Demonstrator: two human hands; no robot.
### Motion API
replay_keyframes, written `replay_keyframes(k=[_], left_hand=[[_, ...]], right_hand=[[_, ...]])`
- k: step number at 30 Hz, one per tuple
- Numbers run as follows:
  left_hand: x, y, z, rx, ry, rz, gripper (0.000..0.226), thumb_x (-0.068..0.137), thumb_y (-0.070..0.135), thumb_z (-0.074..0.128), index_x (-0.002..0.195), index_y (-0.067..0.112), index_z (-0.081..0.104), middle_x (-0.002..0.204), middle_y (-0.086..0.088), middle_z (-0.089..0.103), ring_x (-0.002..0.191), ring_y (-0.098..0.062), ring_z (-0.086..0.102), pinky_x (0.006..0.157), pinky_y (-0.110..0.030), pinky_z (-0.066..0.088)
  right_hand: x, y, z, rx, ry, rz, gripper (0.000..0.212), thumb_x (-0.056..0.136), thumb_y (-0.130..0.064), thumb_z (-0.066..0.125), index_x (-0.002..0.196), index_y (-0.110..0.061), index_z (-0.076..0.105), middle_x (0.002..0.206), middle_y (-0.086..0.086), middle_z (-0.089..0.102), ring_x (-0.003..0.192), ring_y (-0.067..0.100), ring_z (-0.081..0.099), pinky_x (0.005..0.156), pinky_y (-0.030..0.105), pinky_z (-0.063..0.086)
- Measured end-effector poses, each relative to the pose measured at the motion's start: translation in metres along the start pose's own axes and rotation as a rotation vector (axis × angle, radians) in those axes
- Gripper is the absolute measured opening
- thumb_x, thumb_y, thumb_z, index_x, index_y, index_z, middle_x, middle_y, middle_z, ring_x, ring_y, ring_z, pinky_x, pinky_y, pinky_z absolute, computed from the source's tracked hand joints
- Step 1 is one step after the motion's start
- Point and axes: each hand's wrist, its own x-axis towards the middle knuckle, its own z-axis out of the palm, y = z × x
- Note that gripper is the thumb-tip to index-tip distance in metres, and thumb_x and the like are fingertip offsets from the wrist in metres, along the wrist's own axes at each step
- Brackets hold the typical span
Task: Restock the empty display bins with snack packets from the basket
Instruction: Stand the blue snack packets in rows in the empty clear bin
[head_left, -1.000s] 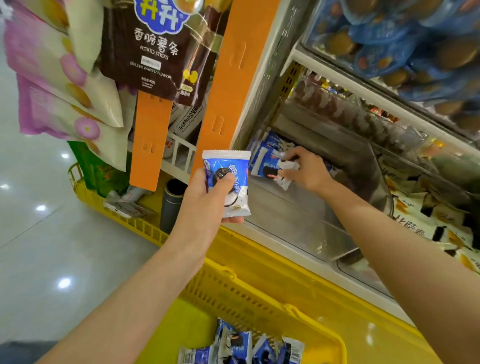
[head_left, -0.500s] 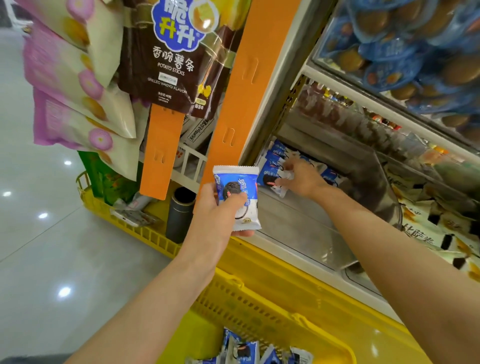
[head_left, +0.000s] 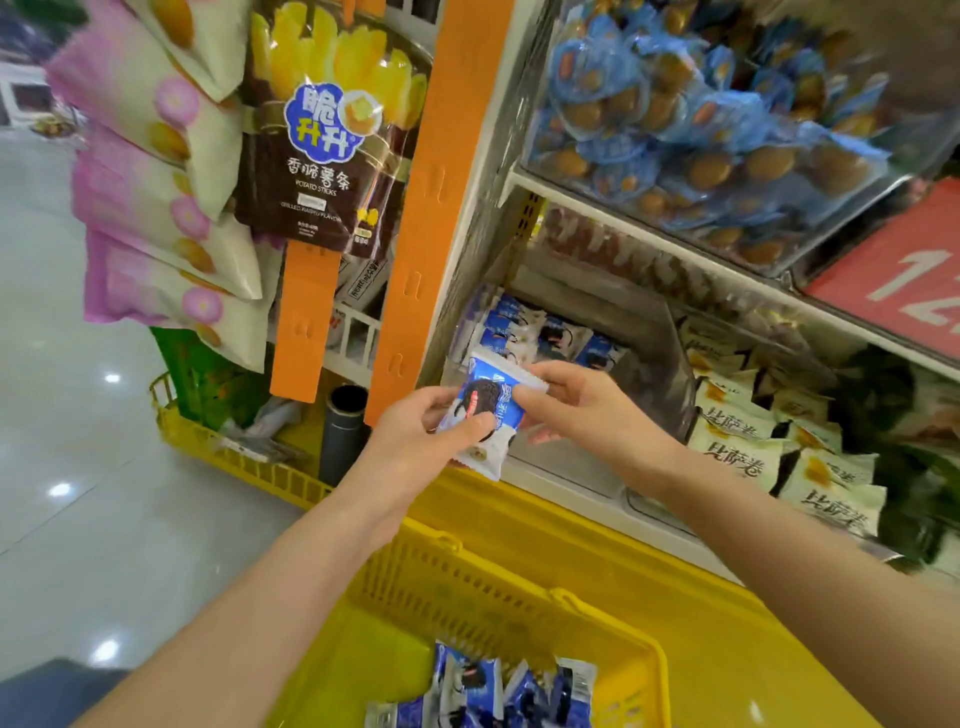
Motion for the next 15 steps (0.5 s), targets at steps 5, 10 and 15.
replay_keyframes(k=[5,10,15], left_hand=[[-0.011,-0.004,0.015,-0.180,-0.006,-0.036,0.035,0.080,0.021,0.069,0.111,0.025,0.054,0.109,0.003,0.067,0.099,-0.012,0.065,0.071,-0.026,0.047],[-0.017,-0.004,0.023,-0.156,-0.005,0.059,0.028,0.080,0.035,0.061,0.105,0.022,0.060,0.091,0.002,0.067,0.072,-0.004,0.064,0.065,-0.021,0.049],[-0.012,-0.002,0.025,-0.068,-0.001,0.121,0.031,0.076,0.031,0.064,0.103,0.016,0.061,0.098,-0.006,0.068,0.088,-0.014,0.068,0.071,-0.027,0.056]], right_hand=[[-0.030,0.003,0.005,0.051,-0.033,0.111,0.027,0.086,-0.018,0.065,0.112,-0.019,0.058,0.106,0.001,0.068,0.083,0.004,0.065,0.070,0.017,0.054],[-0.045,0.013,0.006,0.014,0.035,0.066,0.012,0.087,-0.011,0.063,0.098,-0.017,0.062,0.101,0.010,0.067,0.074,0.006,0.061,0.061,0.013,0.051],[-0.048,0.019,-0.010,-0.005,0.126,0.048,0.011,0.090,-0.018,0.060,0.097,-0.025,0.064,0.098,0.002,0.070,0.074,0.000,0.063,0.062,0.013,0.050]])
